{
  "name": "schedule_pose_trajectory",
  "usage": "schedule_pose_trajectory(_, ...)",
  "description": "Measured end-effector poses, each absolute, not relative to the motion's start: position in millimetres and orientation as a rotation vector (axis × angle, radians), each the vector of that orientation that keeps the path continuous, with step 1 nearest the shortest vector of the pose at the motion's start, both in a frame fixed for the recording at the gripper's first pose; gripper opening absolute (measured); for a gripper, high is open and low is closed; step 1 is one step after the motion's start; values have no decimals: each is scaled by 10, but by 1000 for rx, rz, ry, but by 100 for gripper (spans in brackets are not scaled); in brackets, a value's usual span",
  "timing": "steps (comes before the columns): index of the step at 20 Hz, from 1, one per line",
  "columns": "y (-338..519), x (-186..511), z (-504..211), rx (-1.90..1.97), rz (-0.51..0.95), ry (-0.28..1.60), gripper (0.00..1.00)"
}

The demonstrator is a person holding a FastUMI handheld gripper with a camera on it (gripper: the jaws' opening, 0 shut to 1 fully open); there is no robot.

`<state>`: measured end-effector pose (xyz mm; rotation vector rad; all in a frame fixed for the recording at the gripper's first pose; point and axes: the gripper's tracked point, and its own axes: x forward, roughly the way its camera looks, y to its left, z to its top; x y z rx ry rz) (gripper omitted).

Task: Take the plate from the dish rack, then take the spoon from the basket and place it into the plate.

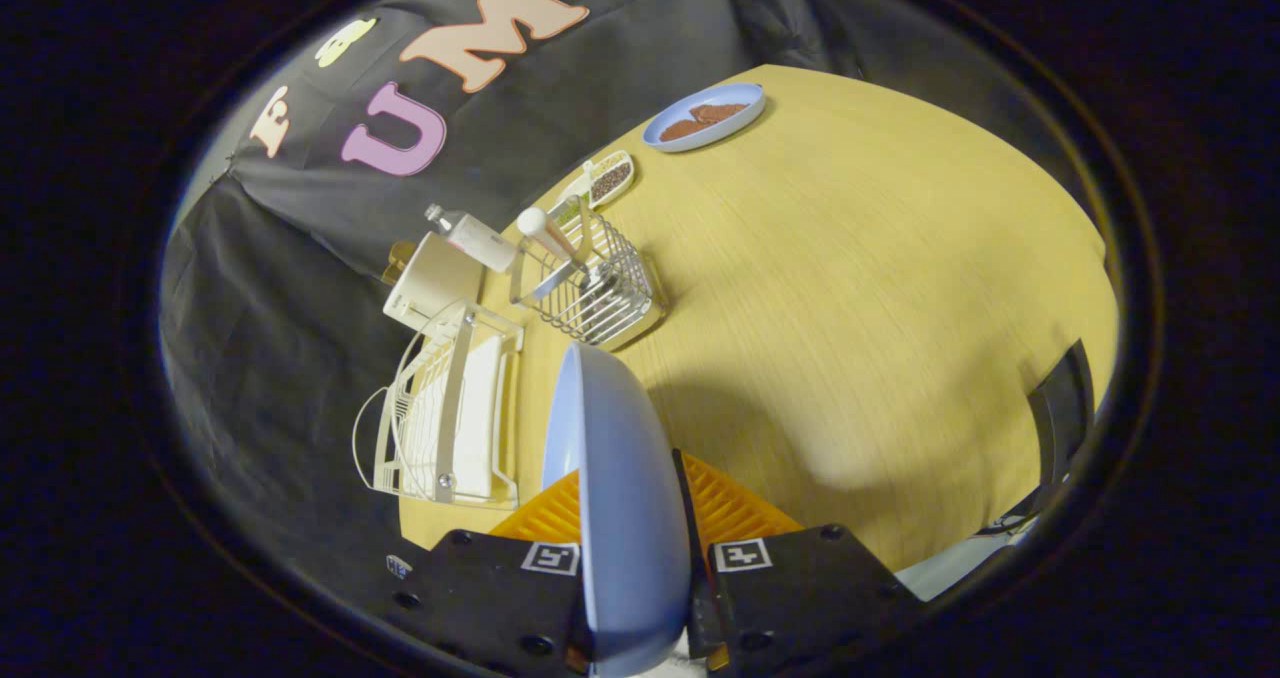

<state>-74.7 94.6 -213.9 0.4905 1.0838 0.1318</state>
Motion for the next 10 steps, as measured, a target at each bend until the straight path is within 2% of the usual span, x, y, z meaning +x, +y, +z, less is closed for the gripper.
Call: schedule_pose_trajectory(10,1057,-716,-2263,579,155,1120,35)
